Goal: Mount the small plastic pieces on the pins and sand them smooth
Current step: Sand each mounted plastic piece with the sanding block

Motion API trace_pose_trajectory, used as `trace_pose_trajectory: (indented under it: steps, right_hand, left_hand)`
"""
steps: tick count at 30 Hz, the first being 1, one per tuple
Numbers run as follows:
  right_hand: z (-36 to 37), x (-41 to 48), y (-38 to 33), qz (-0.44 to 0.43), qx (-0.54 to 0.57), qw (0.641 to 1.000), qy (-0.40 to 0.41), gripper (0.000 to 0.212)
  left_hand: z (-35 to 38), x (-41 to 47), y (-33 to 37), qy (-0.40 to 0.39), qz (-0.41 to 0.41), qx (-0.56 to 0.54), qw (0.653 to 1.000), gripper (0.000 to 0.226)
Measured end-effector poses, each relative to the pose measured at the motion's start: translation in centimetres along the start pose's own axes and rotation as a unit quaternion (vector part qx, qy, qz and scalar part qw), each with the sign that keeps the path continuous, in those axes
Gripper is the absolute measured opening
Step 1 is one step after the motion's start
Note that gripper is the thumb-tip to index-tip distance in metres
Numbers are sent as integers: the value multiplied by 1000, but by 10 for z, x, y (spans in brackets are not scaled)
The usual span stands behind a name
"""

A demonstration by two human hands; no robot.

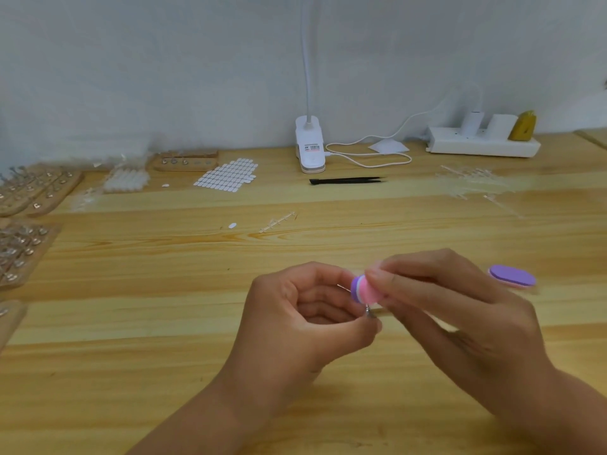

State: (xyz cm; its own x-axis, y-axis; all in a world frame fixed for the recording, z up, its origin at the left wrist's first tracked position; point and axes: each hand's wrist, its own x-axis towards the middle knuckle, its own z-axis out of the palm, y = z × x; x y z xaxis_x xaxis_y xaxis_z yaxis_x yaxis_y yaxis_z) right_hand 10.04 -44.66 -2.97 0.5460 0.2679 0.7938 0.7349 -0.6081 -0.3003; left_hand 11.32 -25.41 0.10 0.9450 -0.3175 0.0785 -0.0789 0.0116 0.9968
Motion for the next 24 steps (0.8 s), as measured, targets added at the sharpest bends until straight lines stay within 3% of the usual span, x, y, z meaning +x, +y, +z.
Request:
trace_pose_trajectory:
  steps: [14, 18, 21, 24]
  right_hand:
    - [-2, 2, 8, 19, -45, 999, 1, 32]
    - [2, -1, -1, -6, 2, 1000, -18, 31]
    - [-1, -2, 7, -18, -33, 998, -47, 41]
    - [-5, 0, 13, -8, -51, 998, -21, 37]
  left_hand:
    - [-1, 2, -3, 19, -12, 12, 1000, 30]
    - [0, 1, -4, -1, -5, 27, 1000, 30]
    - [1, 1, -4, 5, -7, 30, 1000, 28]
    - [0, 2, -6, 8, -14, 25, 1000, 28]
